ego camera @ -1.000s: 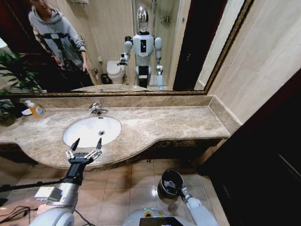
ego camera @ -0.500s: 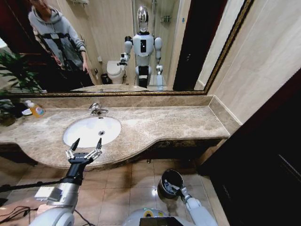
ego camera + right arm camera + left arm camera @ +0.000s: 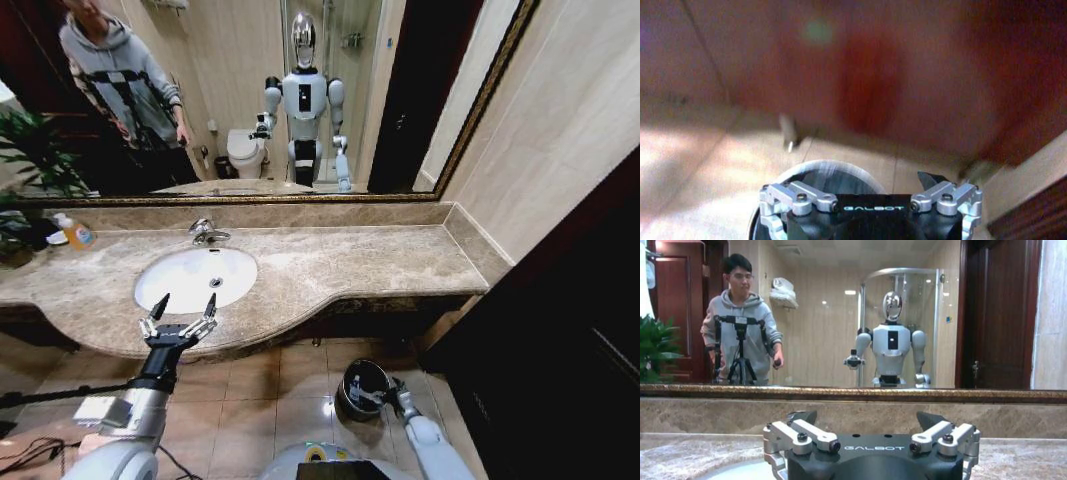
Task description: Pick up the trash from the sink and place it in the trash bin.
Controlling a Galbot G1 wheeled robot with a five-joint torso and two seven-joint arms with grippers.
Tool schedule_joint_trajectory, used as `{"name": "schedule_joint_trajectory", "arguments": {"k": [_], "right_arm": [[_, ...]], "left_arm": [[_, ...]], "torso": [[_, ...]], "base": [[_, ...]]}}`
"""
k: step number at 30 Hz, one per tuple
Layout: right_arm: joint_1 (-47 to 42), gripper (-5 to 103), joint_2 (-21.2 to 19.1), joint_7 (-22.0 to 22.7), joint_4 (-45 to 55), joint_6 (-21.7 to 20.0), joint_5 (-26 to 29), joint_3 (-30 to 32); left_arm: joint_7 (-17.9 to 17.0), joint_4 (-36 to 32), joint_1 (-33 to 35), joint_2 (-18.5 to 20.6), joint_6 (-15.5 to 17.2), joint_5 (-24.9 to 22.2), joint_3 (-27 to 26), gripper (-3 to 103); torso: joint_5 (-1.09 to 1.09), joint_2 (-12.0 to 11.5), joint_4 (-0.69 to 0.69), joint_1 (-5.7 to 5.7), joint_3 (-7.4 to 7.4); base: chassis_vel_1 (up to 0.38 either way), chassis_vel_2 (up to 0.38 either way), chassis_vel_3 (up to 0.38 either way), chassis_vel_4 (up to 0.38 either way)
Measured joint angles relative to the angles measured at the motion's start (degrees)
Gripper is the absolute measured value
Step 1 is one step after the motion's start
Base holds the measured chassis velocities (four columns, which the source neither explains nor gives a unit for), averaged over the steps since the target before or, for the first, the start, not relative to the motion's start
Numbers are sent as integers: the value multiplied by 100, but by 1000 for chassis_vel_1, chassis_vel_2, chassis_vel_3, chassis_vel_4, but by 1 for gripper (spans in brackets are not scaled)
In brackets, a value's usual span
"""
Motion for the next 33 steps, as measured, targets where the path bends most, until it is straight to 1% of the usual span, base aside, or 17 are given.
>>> {"name": "schedule_joint_trajectory", "arguments": {"k": [1, 2, 4, 5, 7, 8, 10, 12, 13, 16, 17, 18, 21, 23, 26, 30, 33], "right_arm": [[-172, 100, -38, -8, 428, -39, 110, 66], [-172, 100, -38, -8, 428, -39, 110, 66], [-581, 100, -108, 1, 1433, -244, 556, 205], [-581, 100, -108, 1, 1433, -244, 556, 205], [-963, 100, -115, 46, 2372, -422, 979, 324], [-963, 100, -115, 46, 2372, -422, 979, 324], [-1267, 100, -86, 119, 3131, -523, 1219, 411], [-1616, 100, 53, 234, 4045, -636, 1430, 546], [-1616, 100, 53, 234, 4045, -636, 1430, 546], [-2053, 100, 333, 293, 5189, -671, 1595, 823], [-2140, 100, 403, 295, 5447, -669, 1628, 904], [-2140, 100, 403, 295, 5447, -669, 1628, 904], [-2340, 100, 611, 302, 6204, -656, 1746, 1100], [-2372, 100, 665, 303, 6389, -662, 1762, 1135], [-2465, 100, 848, 307, 7122, -760, 1773, 1177], [-2535, 100, 903, 309, 7679, -843, 1669, 1096], [-2537, 100, 875, 307, 7809, -846, 1531, 1084]], "left_arm": [[0, 0, 0, 0, 0, 0, 0, 100], [0, 0, 0, 0, 0, 0, 0, 100], [0, 0, 0, 0, 0, 0, 0, 100], [0, 0, 0, 0, 0, 0, 0, 100], [-1, 0, 0, 0, 0, 0, -1, 100], [-1, 0, 0, 0, 0, 0, -1, 100], [1, 0, 0, 0, 0, 0, 0, 100], [1, 0, 0, 0, 0, 0, 0, 100], [1, 0, 0, 0, 0, 0, 0, 100], [0, 0, 0, 0, 0, 0, 0, 100], [0, 0, 0, 0, 0, 0, 0, 100], [0, 0, 0, 0, 0, 0, 0, 100], [0, 0, 0, 0, 0, 0, 0, 100], [0, 0, 0, 0, 0, 0, 0, 100], [0, 0, 0, 0, 0, 0, 0, 100], [0, 0, 0, 0, 0, 0, 0, 100], [0, 0, 0, 0, 0, 0, 0, 100]], "torso": [[0, 0, 0, 0, 0], [0, 0, 0, 0, 0], [0, 0, 0, 0, 0], [0, 0, 0, 0, 0], [2, 0, 0, 0, 0], [2, 0, 0, 0, 0], [-1, 0, 0, 0, 0], [1, 0, 0, 0, 0], [1, 0, 0, 0, 0], [-2, 0, 0, 0, 0], [0, 0, 0, 0, 0], [0, 0, 0, 0, 0], [0, 0, 0, 0, 0], [0, 0, 0, 0, 0], [-1, 0, 0, 0, 0], [-1, 0, 0, 0, 0], [0, 0, 0, 0, 0]], "base": [[0, 0, 0, 0], [0, 0, 0, 0], [0, 0, 0, 0], [0, 0, 0, 0], [0, 0, 0, 0], [0, 0, 0, 0], [0, 0, 0, 0], [0, 0, 0, 0], [0, 0, 0, 0], [0, 0, 0, 0], [0, 0, 0, 0], [0, 0, 0, 0], [0, 0, 0, 0], [0, 0, 0, 0], [0, 0, 0, 0], [0, 0, 0, 0], [0, 0, 0, 0]]}}
